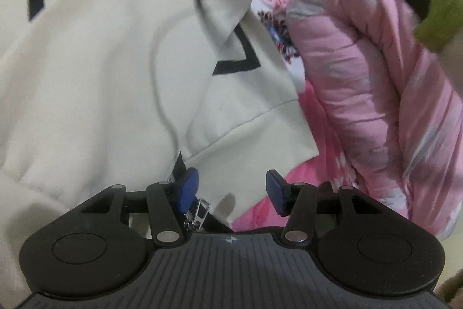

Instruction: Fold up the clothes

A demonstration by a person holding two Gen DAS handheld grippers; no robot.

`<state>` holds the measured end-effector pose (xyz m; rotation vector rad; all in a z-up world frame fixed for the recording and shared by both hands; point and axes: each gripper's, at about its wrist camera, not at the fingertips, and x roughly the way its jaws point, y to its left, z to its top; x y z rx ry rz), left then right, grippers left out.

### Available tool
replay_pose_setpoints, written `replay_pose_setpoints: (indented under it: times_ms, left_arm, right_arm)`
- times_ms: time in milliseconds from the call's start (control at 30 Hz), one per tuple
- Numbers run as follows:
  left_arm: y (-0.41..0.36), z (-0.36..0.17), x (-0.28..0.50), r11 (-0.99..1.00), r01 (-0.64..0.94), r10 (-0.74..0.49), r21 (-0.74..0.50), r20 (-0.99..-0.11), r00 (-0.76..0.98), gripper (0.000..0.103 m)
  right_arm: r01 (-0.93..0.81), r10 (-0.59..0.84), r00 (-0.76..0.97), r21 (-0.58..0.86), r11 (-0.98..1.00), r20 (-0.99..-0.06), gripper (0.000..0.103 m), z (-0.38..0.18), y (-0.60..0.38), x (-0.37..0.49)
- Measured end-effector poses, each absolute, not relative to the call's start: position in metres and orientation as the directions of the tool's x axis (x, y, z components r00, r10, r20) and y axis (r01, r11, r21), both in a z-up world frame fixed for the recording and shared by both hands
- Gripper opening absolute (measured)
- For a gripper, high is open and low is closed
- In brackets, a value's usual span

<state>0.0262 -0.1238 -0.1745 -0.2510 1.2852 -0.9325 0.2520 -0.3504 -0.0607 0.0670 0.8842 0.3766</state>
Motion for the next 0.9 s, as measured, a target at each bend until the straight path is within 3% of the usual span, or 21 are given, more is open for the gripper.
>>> replay_pose_setpoints:
  times_ms: [200,433,600,900]
  left_arm:
    - [-0.095,-0.15,0.012,0.67,0.418,-0.704,-0.614,-0.704,0.094,0.051]
    - [-0.066,-0.133,0.026,0.708,0.354,-0.698,-0.611,-0.683,0.218,0.051]
    - [-0.063,-0.137,0.04,0.728,0.364,-0.678,-0.581,-0.687,0.261,0.051]
    - [-0.073,-0.15,0.042,0.739,0.397,-0.659,-0.544,-0.706,0.259,0.051]
  right_arm:
    - [-0.5,0.355,0.447,0.1,0.86,-0.821,0.015,-0.132,-0.249,0.237]
    - [-0.454,0.25,0.41,0.042,0.89,-0.877,0.014,-0.193,-0.219,0.261]
    - [-0.394,0.272,0.402,0.102,0.913,-0.874,0.013,-0.203,-0.239,0.26]
    - [-0.453,0.242,0.35,0.062,0.89,-0.905,0.017,-0.21,-0.226,0.275]
